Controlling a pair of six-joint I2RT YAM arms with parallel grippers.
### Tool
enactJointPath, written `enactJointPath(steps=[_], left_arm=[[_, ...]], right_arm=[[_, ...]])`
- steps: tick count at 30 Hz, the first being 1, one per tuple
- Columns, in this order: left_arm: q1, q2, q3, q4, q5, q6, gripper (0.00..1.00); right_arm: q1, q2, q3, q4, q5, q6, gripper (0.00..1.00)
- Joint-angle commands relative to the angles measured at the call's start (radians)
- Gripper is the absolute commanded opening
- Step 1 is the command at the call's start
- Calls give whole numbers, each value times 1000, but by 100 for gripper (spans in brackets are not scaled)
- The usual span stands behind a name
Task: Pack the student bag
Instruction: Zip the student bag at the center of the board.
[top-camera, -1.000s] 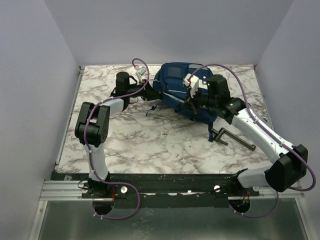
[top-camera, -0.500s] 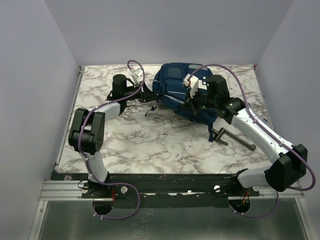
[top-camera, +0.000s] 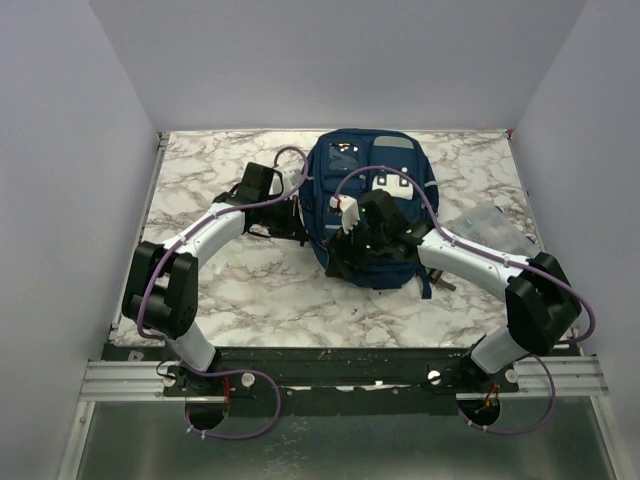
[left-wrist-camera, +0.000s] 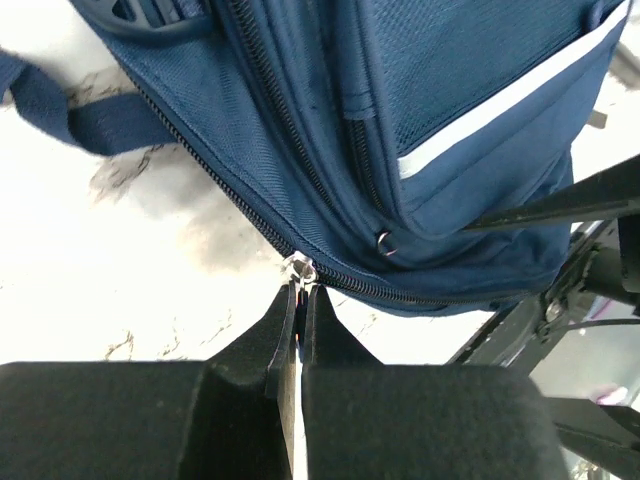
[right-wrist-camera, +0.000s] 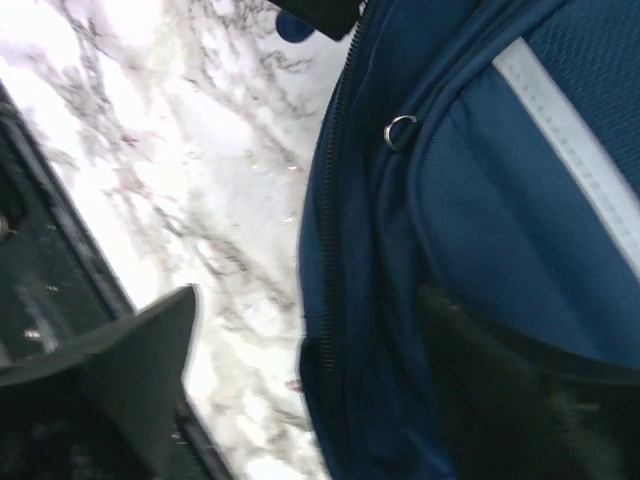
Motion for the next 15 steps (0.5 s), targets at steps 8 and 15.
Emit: enactJointPath(steps=[8,15], left_arm=[[-29,-150,-150,-22,-62,-10,0],[-31,-226,-310,209,60,-159,0]], right_arm=[[1,138,205,27,343,698,98],[1,250,136,238,396,880,66]])
